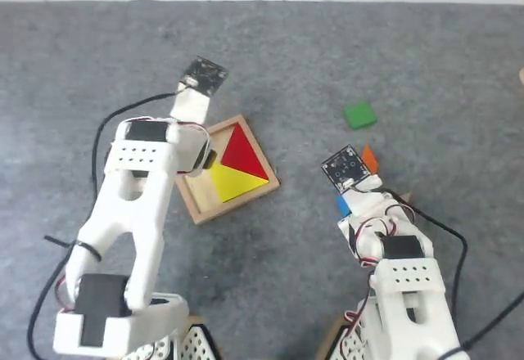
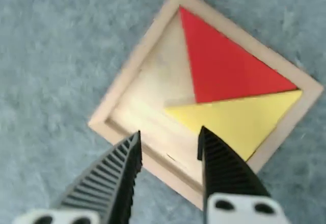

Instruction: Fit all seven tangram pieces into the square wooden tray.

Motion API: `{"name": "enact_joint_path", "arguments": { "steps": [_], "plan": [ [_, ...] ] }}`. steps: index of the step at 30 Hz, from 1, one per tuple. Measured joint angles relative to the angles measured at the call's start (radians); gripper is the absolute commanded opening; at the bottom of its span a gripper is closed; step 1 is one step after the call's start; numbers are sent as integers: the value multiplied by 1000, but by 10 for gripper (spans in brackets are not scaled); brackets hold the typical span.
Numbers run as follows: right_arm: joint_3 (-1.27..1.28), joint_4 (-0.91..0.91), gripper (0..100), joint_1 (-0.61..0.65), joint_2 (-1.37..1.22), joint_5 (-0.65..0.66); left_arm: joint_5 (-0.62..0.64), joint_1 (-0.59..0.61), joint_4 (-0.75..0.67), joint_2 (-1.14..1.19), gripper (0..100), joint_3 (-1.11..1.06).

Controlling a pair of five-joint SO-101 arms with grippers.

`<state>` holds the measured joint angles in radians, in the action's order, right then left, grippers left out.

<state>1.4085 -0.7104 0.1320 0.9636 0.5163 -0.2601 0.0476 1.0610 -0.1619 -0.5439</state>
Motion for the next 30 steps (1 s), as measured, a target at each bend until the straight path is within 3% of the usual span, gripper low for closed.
{"name": "enact_joint_path", "arguments": {
  "steps": [8,13,19,27,30],
  "plan": [
    [0,0,183,-54,0,-52,164,261,-41,210,181,81],
    [0,0,183,-92,0,-106,213,308,0,427,181,184],
    [0,0,183,-97,0,-109,219,239,31,500,181,264],
    [0,0,183,-98,0,-109,169,-29,34,512,180,282],
    [0,0,183,-98,0,-109,213,-29,64,514,181,315]
  ]
}}
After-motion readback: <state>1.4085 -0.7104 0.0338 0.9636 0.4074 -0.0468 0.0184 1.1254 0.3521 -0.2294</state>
